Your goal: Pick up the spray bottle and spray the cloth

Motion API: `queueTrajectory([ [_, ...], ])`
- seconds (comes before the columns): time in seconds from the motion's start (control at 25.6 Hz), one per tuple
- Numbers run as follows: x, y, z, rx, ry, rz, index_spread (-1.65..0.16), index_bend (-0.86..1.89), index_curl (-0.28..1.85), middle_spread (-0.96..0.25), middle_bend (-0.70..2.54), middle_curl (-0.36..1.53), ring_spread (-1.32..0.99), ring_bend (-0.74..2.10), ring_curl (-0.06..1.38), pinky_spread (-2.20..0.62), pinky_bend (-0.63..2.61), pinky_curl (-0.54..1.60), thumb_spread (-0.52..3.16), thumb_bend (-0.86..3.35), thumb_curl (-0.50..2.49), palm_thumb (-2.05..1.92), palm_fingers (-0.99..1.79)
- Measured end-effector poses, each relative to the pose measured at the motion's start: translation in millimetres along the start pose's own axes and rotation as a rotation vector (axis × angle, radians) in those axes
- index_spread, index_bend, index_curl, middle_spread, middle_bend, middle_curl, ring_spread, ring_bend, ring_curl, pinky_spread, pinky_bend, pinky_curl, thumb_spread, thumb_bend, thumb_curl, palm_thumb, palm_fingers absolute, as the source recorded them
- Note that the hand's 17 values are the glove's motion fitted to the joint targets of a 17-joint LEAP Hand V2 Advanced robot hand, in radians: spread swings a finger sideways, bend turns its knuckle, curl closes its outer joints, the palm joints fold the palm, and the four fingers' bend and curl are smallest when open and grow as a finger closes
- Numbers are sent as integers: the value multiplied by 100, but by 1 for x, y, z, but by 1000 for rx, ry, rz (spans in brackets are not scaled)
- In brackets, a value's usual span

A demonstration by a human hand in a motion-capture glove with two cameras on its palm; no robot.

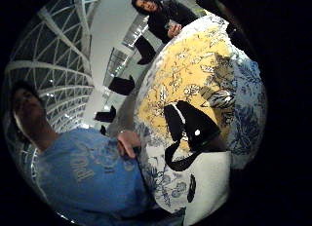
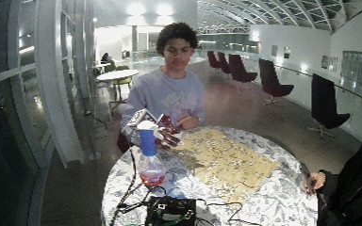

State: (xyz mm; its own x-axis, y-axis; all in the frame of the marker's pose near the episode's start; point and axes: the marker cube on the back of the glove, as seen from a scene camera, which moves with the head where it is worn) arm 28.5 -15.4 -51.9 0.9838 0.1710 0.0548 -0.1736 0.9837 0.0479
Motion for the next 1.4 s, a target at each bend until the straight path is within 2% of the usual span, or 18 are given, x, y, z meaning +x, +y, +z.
queueTrajectory([
  [0.2,31,-16,-44,176,10,79,-36,-1,13,-6,37,34,-4,51,34,10,39,32,100,20,26,61,67],
  [0.39,74,-13,-79,123,-64,197,-36,3,11,-5,37,35,-4,53,35,10,44,34,99,13,26,58,63],
  [0.55,109,-40,-76,213,-137,277,-37,4,10,-4,35,36,-4,53,36,10,48,36,98,8,26,58,59],
  [0.66,126,-57,-67,176,-196,322,-37,6,10,-4,34,36,-3,54,36,10,49,36,97,6,26,59,58],
  [0.86,140,-77,-52,99,-305,346,-37,6,10,-4,35,37,-3,55,36,11,51,37,96,2,27,60,57],
  [1.17,147,-96,-40,118,-374,332,-38,7,10,-6,42,40,-1,57,36,17,48,36,91,-3,27,55,67],
  [1.33,144,-101,-36,165,-339,300,-35,13,13,-8,42,40,-4,55,35,14,49,35,90,-1,29,58,83],
  [1.4,140,-103,-35,187,-313,284,-33,13,15,-8,43,41,-6,56,35,5,52,36,90,4,31,70,102],
])
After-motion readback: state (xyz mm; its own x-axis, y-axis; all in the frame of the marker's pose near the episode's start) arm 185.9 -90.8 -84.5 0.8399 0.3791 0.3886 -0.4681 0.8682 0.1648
